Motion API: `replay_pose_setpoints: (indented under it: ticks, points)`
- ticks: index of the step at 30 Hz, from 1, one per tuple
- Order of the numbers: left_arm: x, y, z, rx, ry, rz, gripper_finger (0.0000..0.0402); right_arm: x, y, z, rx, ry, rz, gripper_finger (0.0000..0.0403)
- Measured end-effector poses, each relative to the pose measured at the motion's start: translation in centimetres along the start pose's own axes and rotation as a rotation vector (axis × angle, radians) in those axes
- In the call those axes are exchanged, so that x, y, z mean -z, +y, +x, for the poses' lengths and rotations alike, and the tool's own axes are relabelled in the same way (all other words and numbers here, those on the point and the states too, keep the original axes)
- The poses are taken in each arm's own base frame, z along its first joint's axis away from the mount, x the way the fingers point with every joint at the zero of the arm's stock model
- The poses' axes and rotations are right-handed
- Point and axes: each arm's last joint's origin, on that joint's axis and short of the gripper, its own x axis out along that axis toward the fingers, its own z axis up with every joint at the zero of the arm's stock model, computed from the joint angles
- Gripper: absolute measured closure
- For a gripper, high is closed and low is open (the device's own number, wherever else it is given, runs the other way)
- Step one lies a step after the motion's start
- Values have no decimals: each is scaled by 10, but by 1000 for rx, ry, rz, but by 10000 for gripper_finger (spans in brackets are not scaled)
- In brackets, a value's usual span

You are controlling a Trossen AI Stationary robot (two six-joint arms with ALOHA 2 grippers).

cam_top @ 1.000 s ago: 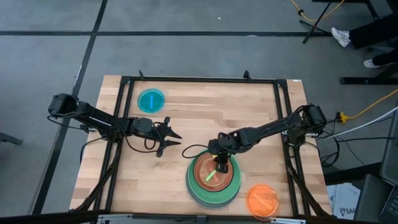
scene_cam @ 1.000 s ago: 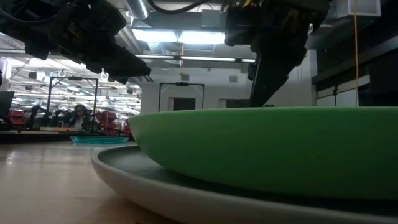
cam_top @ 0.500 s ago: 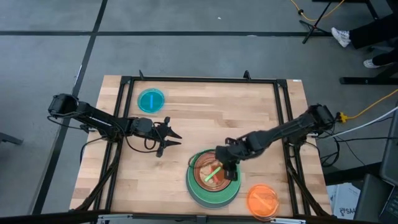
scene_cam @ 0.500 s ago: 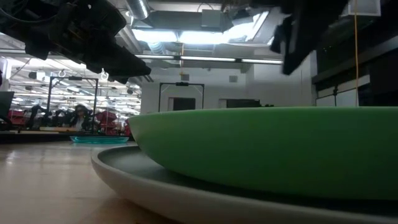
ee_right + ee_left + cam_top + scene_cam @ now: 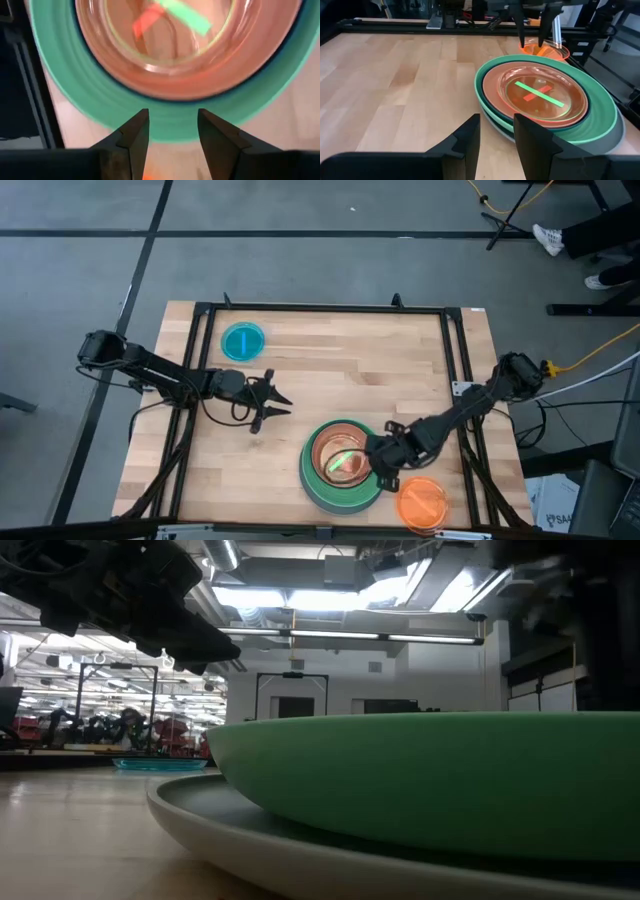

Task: Stack plastic plates
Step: Stack the orange plate on top of the green plate

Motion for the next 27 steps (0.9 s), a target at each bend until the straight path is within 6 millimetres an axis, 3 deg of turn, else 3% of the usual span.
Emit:
replay_pose_setpoints:
  ticks: [4,13,19,27]
  points:
    - [0,-3,0,14,1,-18,290,24,3,5,13,33,59,242]
    - [-1,-8,0,10,-17,-11,290,94,7,-8,-48,-31,253,242]
    - [-2,-7,0,-31,-27,-2,290,135,9,-5,-38,23,333,242]
    - [-2,-5,0,-75,-29,67,290,150,7,1,-1,63,337,242]
